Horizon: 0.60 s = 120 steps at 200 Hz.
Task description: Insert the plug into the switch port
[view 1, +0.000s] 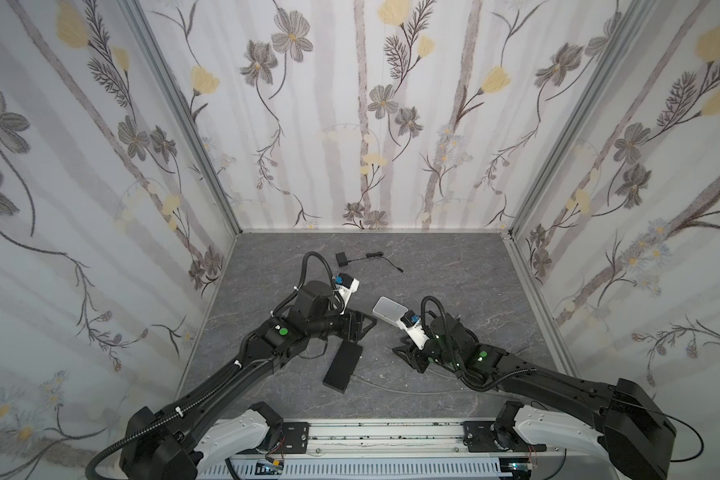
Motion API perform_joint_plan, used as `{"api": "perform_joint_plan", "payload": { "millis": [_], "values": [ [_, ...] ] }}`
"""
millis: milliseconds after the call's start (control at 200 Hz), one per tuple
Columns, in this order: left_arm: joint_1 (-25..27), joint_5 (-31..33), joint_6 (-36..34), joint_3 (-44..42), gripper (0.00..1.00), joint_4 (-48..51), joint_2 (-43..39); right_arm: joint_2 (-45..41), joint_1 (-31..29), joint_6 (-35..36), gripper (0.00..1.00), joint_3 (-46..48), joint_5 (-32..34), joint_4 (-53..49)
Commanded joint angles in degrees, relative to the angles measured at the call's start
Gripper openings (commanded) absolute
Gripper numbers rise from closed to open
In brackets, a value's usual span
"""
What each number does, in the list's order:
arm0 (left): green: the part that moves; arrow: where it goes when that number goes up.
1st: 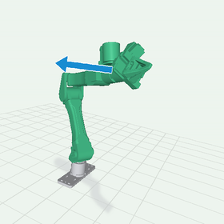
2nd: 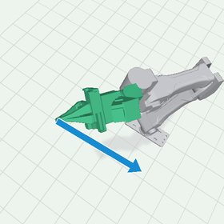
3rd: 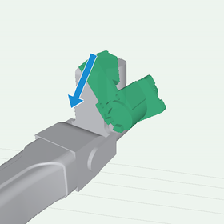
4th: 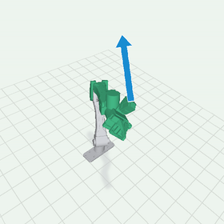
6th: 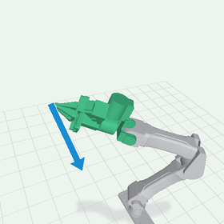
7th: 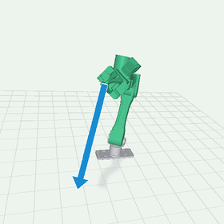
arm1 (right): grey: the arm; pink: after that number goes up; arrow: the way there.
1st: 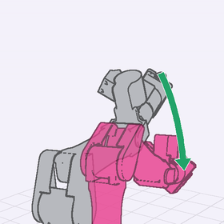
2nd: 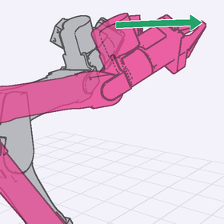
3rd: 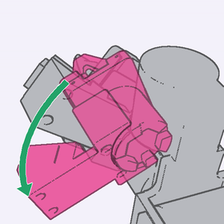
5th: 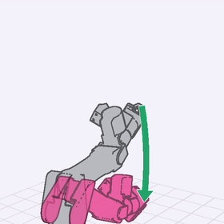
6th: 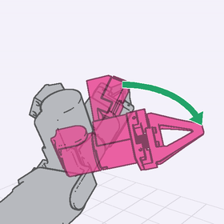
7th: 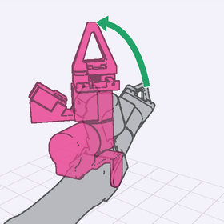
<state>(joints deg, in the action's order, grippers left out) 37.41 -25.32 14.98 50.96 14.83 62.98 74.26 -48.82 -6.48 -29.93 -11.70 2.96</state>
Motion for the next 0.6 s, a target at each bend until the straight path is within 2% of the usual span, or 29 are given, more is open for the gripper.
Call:
{"api": "perform_joint_plan", "payload": {
  "millis": [0,140,280,325,395,595],
  "values": [
    [0.0,-6.3,-22.2,8.1,0.7,2.8,4.8,3.7,0.5,-4.4,0.42,-1.8,0.0,-3.2],
    [0.0,-10.9,-33.4,9.8,0.68,0.1,7.4,9.1,0.7,-7.6,0.43,-3.1,8.5,-4.6],
    [-0.1,-21.5,-43.7,3.7,0.65,-2.6,7.2,13.5,0.6,-9.5,0.44,-2.8,11.6,-3.6],
    [0.0,-23.3,-44.6,1.2,0.62,-4.8,7.0,14.4,0.6,-9.9,0.44,-2.2,11.6,-2.8],
    [0.8,-26.0,-45.3,1.8,0.6,-4.0,7.4,15.0,0.1,-10.6,0.43,-0.8,11.5,-1.1],
    [1.1,-24.0,-45.7,4.4,0.58,0.3,10.8,15.7,-1.6,-12.1,0.37,1.6,11.5,1.1]
  ]
}}
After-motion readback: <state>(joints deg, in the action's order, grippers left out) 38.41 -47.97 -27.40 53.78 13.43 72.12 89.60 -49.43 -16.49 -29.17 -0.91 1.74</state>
